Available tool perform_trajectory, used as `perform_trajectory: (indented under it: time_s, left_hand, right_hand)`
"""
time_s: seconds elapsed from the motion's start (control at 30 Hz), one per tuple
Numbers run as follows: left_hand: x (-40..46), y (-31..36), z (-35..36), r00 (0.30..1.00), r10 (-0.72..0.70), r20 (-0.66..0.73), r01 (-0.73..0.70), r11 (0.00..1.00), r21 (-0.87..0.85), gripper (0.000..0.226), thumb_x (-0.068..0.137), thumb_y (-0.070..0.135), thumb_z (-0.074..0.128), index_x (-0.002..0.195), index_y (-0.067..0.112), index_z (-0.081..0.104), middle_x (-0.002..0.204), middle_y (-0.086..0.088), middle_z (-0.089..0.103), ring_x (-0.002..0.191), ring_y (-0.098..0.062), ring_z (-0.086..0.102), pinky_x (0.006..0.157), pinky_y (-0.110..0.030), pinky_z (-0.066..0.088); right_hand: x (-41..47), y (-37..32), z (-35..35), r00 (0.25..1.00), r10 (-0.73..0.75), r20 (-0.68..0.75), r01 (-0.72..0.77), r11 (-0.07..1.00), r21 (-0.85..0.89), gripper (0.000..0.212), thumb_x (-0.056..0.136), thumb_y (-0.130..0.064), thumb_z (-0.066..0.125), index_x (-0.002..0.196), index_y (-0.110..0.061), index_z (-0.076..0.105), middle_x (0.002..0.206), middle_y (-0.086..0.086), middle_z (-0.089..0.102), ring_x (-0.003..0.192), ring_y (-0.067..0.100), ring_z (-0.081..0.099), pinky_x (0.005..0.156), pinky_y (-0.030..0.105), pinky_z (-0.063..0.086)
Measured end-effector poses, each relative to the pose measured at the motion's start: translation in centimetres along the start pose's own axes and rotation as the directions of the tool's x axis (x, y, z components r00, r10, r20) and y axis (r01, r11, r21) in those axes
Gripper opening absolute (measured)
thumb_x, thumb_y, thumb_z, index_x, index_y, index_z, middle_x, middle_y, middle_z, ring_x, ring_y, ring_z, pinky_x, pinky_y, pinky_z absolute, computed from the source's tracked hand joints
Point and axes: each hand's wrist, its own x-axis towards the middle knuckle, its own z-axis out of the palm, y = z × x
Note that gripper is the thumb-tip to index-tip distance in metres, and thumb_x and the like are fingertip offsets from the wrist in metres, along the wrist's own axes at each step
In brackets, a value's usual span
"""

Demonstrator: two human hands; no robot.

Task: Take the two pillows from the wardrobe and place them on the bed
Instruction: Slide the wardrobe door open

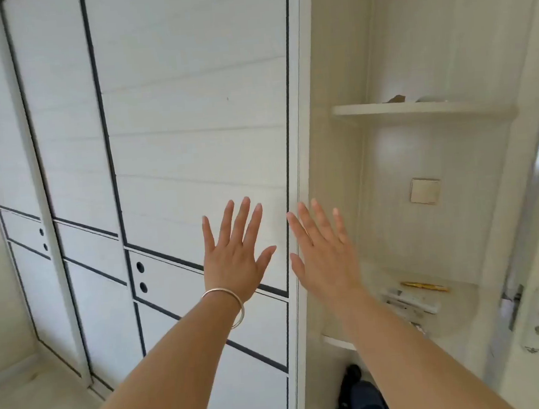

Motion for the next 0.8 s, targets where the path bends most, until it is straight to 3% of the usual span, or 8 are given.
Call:
perform_trajectory:
  time_s: [0.13, 0.27, 0.4, 0.53, 0.63, 0.8]
  left_hand:
    - [2.4, 1.2, 3.0, 0.99, -0.132, 0.059, 0.129, 0.991, 0.045, 0.068, 0.092, 0.059, 0.013, 0.151, 0.024, 0.008, 0.16, 0.0, 0.016, 0.148, -0.023, 0.009, 0.114, -0.053, -0.006]
    - [4.9, 3.6, 4.6, 0.971, -0.209, 0.12, 0.21, 0.978, 0.002, 0.071, 0.086, 0.064, -0.004, 0.146, 0.028, -0.007, 0.162, 0.004, 0.004, 0.149, -0.021, -0.001, 0.114, -0.052, -0.014]
    - [5.9, 5.3, 5.9, 0.96, -0.222, 0.172, 0.225, 0.974, 0.003, 0.071, 0.079, 0.06, -0.006, 0.14, 0.029, -0.024, 0.161, 0.007, -0.013, 0.148, -0.018, -0.016, 0.115, -0.054, -0.016]
    - [6.6, 5.4, 6.5, 0.958, -0.225, 0.178, 0.246, 0.963, -0.107, 0.07, 0.08, 0.061, 0.0, 0.141, 0.032, -0.018, 0.161, 0.01, -0.007, 0.149, -0.015, -0.009, 0.116, -0.051, -0.014]
    - [7.0, 5.3, 7.0, 0.972, -0.146, 0.184, 0.182, 0.963, -0.199, 0.067, 0.083, 0.058, 0.004, 0.142, 0.032, -0.013, 0.161, 0.011, -0.001, 0.149, -0.014, -0.002, 0.119, -0.049, -0.009]
    - [6.8, 5.5, 8.4, 0.965, -0.138, 0.221, 0.202, 0.932, -0.301, 0.068, 0.084, 0.049, 0.003, 0.147, 0.029, -0.013, 0.151, 0.019, -0.019, 0.148, -0.009, -0.009, 0.12, -0.047, -0.004]
  right_hand:
    - [2.6, 1.4, 2.9, 0.986, -0.166, -0.002, 0.165, 0.984, -0.067, 0.065, 0.084, -0.033, 0.055, 0.142, -0.014, 0.035, 0.15, 0.009, 0.034, 0.141, 0.028, 0.024, 0.114, 0.047, -0.002]
    - [5.3, 3.1, 5.1, 0.954, -0.295, -0.057, 0.279, 0.94, -0.198, 0.061, 0.083, -0.027, 0.048, 0.14, -0.007, 0.038, 0.148, 0.01, 0.038, 0.14, 0.027, 0.027, 0.114, 0.047, -0.003]
    - [6.7, 3.6, 6.0, 0.945, -0.323, -0.047, 0.302, 0.921, -0.248, 0.06, 0.084, -0.027, 0.034, 0.14, -0.004, 0.035, 0.149, 0.012, 0.037, 0.141, 0.028, 0.024, 0.114, 0.048, -0.005]
    - [7.9, 4.1, 6.6, 0.951, -0.306, -0.039, 0.289, 0.927, -0.24, 0.058, 0.085, -0.025, 0.027, 0.138, -0.005, 0.04, 0.145, 0.013, 0.042, 0.139, 0.029, 0.03, 0.113, 0.048, -0.007]
    - [8.6, 4.3, 6.8, 0.952, -0.307, -0.002, 0.292, 0.907, -0.305, 0.058, 0.087, -0.025, 0.02, 0.138, -0.003, 0.039, 0.144, 0.015, 0.043, 0.137, 0.03, 0.032, 0.111, 0.049, -0.009]
    - [8.7, 3.4, 5.9, 0.939, -0.342, 0.044, 0.332, 0.861, -0.385, 0.062, 0.088, -0.025, 0.01, 0.142, -0.001, 0.029, 0.147, 0.018, 0.036, 0.14, 0.031, 0.027, 0.113, 0.052, -0.007]
